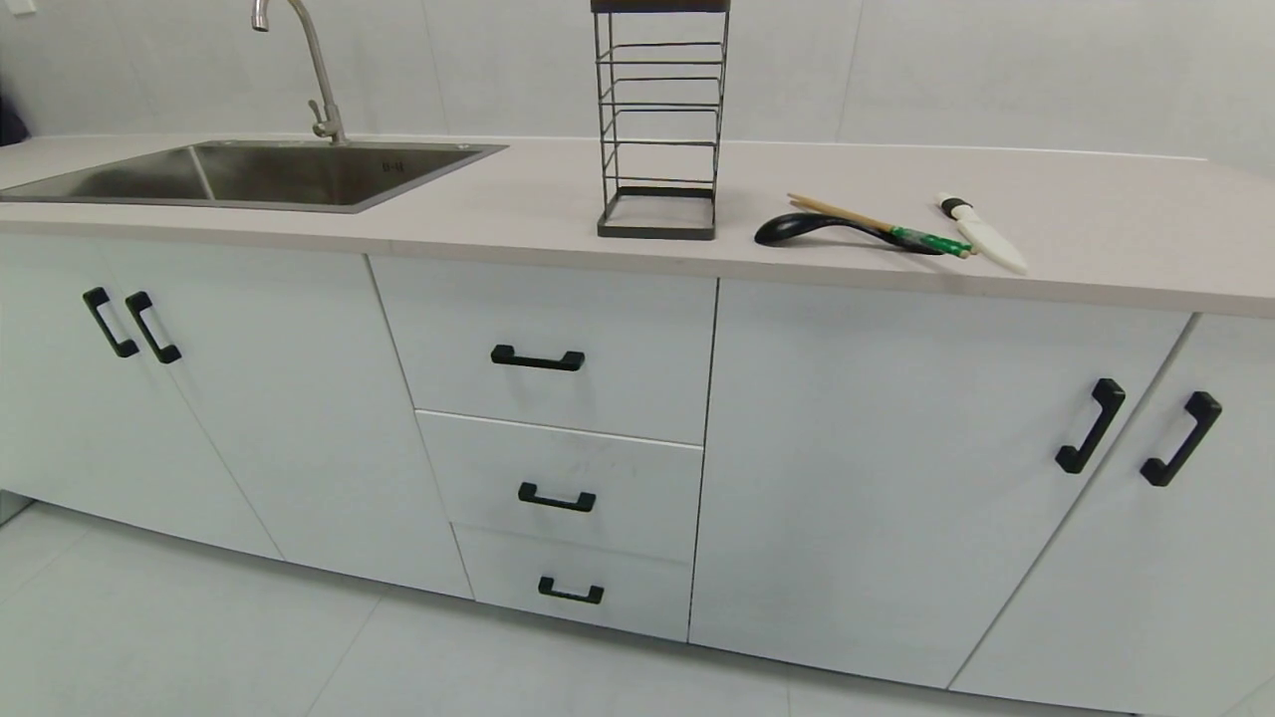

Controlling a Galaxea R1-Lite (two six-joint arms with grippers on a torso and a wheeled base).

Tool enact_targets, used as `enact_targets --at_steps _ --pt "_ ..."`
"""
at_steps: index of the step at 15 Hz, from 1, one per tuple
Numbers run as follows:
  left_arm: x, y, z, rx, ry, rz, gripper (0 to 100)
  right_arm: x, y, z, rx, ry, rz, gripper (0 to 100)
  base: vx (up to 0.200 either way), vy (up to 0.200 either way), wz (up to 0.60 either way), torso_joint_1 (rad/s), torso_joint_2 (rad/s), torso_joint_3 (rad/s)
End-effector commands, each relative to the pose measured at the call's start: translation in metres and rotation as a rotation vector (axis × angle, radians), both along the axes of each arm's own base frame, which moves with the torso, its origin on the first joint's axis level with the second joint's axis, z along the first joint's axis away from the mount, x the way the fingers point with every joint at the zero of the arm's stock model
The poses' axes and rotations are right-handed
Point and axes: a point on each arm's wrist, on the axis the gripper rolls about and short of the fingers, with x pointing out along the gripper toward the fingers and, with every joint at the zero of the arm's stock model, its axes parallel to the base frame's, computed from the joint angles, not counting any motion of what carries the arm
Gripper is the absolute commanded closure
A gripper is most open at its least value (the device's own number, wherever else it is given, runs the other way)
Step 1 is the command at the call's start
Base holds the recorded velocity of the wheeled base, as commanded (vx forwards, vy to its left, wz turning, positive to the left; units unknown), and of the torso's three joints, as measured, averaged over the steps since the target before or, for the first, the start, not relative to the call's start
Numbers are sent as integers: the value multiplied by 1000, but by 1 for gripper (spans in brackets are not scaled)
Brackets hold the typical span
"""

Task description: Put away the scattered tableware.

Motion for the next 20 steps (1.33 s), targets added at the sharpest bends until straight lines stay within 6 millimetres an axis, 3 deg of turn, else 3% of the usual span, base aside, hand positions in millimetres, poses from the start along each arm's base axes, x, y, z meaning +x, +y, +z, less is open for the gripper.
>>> enact_targets --at_steps 1,4,18,19,20 --pt "0 0 0 3 0 1 0 0 0 0 0 3 0 100 200 0 0 7 2 -7" --pt "0 0 0 -1 0 -1 0 0 0 0 1 3 0 100 200 0 0 -2 1 4" --pt "0 -1 1 49 -9 -48 0 0 0 0 -3 3 0 100 0 0 0 0 0 0" --pt "-7 -2 34 22 -124 -58 0 0 0 0 -3 3 0 100 0 0 0 0 0 0" --pt "-14 -2 88 3 -263 -74 0 0 0 0 -3 3 0 100 0 0 0 0 0 0"
